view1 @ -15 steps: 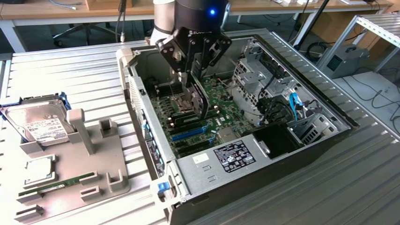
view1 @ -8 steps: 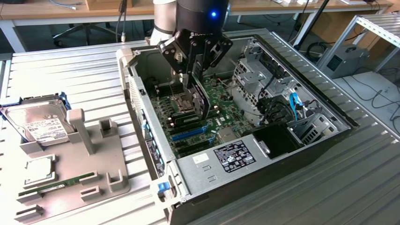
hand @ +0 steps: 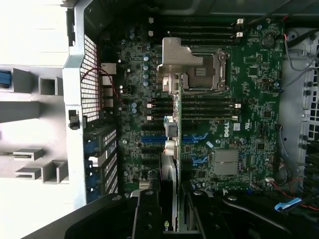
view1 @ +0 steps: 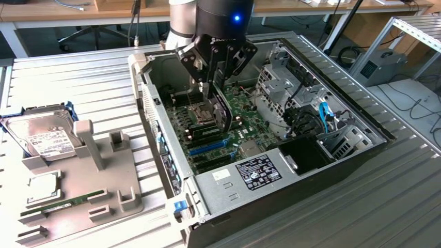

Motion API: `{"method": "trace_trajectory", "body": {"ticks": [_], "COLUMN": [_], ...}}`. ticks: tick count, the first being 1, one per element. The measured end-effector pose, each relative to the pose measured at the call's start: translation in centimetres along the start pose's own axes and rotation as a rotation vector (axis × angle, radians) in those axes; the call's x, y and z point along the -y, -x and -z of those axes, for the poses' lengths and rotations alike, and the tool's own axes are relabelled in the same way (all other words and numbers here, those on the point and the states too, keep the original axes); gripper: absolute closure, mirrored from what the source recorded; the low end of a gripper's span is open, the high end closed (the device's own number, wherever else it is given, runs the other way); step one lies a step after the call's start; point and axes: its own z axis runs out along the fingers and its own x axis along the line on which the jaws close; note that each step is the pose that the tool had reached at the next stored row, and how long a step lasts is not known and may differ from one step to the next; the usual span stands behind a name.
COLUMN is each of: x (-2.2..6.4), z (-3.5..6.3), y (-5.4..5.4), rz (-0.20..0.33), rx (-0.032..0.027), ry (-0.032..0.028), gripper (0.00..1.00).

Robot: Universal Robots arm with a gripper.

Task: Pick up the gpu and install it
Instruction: 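Pick up the gpu and move the gpu toward the slot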

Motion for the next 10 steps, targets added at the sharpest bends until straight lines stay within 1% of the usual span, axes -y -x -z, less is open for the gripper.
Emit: {"method": "trace_trajectory", "body": {"ticks": [5, 10], "x": [-0.01, -0.01], "z": [-0.15, -0.28], "y": [0.15, 0.33], "rz": [0.000, 0.000], "rx": [0.0000, 0.0000], "ry": [-0.0015, -0.0052], "gripper": [0.74, 0.74]}}
